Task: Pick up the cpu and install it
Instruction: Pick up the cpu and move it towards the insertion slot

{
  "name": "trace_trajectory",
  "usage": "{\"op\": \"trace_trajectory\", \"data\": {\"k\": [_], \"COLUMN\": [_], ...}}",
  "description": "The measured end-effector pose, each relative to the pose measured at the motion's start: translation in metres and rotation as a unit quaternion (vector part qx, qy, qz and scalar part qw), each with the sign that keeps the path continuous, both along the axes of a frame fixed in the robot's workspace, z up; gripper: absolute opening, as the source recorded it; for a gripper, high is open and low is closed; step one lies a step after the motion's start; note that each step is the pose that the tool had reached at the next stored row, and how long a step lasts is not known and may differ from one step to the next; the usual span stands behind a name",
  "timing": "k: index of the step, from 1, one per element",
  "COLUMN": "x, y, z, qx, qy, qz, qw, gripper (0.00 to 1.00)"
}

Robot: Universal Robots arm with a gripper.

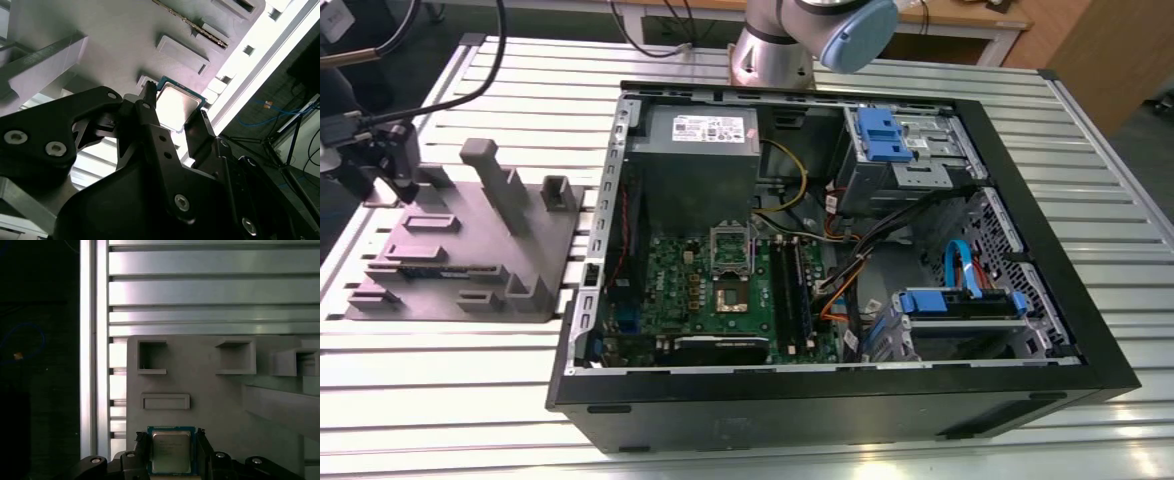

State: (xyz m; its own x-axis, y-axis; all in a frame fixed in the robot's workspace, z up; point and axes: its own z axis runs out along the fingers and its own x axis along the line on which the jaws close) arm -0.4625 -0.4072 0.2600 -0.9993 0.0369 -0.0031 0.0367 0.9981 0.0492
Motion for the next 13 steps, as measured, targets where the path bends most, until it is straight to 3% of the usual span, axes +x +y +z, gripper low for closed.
{"op": "trace_trajectory", "data": {"k": [13], "x": [0.0], "y": [0.0], "z": [0.008], "qx": [0.0], "qy": [0.0], "qz": [0.0], "qw": [1.0], "gripper": [0.47]}}
